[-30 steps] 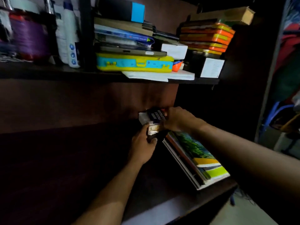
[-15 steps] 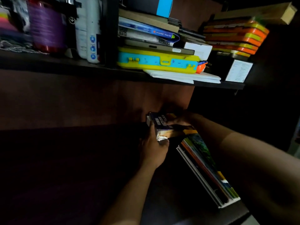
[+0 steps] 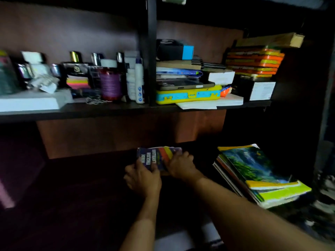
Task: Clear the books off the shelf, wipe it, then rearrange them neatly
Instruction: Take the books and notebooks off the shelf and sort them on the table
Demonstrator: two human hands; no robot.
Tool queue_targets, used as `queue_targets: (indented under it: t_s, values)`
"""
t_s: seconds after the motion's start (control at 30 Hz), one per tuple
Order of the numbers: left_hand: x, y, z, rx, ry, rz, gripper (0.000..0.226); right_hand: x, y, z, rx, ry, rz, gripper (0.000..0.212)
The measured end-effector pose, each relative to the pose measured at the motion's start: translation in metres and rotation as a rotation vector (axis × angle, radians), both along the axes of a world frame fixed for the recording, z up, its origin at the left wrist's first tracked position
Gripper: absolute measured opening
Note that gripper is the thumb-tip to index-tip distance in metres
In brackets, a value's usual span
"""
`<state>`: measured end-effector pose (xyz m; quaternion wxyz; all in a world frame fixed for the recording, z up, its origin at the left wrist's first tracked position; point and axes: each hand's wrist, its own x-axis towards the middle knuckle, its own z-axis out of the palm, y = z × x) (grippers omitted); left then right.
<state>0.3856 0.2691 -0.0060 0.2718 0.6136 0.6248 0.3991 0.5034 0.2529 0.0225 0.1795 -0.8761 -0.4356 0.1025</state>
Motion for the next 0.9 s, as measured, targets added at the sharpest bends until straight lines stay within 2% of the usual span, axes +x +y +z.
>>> queue_targets:
  t_s: [0.1,0.2,0.3,0.37,0.4,0.43,0.5,0.53,0.6,0.7,0.83,0.9]
  values:
    - [-0.031,-0.027,-0.006,0.062,0.088,-0.065,0.054,-0.022,-0.05,-0.004,0.044,-0.017,-0.029,0.093]
    - [-0.059,-0.059,-0.005,0.058,0.097,-0.156,0.051,-0.043,-0.11,0.001,0.088,0.044,-0.026,0.081]
    - [-0.08,-0.098,-0.004,0.082,0.054,-0.226,0.053,-0.053,-0.168,-0.003,0.26,0.198,-0.073,0.068]
    - [-0.091,-0.136,-0.006,0.114,0.049,-0.224,0.055,-0.057,-0.208,-0.007,0.391,0.457,-0.227,0.075]
    - [-0.096,-0.16,-0.01,0.148,0.02,-0.212,0.055,-0.06,-0.229,-0.009,0.457,0.654,-0.315,0.08]
    - [-0.101,-0.181,-0.015,0.183,-0.041,-0.197,0.056,-0.064,-0.249,-0.009,0.522,0.876,-0.39,0.075]
    - [-0.109,-0.222,-0.023,0.204,-0.209,-0.184,0.06,-0.072,-0.291,-0.01,0.542,1.244,-0.418,0.039]
    - [-0.112,-0.238,-0.023,0.198,-0.281,-0.194,0.06,-0.076,-0.309,-0.01,0.518,1.349,-0.377,0.027]
    - [-0.116,-0.272,-0.021,0.186,-0.378,-0.25,0.054,-0.086,-0.349,-0.014,0.489,1.39,-0.346,0.021]
    - [-0.115,-0.309,-0.003,0.179,-0.474,-0.384,0.041,-0.094,-0.403,-0.007,0.586,1.357,-0.3,0.023]
    - [-0.096,-0.33,0.032,0.339,-0.555,-0.641,0.054,-0.079,-0.47,0.028,0.707,1.209,-0.154,0.032]
    - [-0.074,-0.34,0.056,0.318,-0.632,-0.798,0.057,-0.065,-0.509,0.05,0.734,1.151,-0.072,0.038]
